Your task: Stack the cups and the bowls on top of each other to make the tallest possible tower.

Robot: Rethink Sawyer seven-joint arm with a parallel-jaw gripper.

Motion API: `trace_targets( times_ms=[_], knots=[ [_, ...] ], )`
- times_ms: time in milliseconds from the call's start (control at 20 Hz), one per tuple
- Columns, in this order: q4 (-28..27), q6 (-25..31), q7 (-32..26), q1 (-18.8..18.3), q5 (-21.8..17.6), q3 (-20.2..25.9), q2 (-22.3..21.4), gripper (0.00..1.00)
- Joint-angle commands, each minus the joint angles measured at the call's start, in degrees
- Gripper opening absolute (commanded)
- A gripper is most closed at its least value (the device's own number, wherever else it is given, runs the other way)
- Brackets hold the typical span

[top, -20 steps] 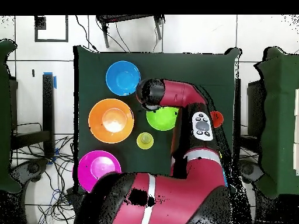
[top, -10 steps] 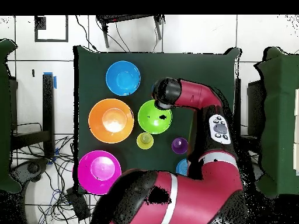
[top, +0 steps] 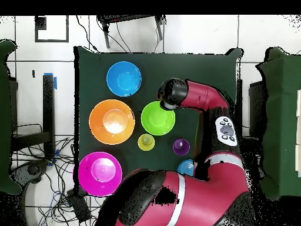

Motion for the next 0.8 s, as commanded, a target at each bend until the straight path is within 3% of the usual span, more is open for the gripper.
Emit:
trace_targets(
  times_ms=[50,600,800],
  knots=[
    [2.6,5.5,0.5,1.4,-0.8,3.1,-2.7,1.0],
    [3.2,7.9,0.0,1.8,-1.2,2.6,-4.0,1.0],
    [4.2,10.5,-0.3,2.1,-1.3,2.1,-6.9,1.0]
  ],
)
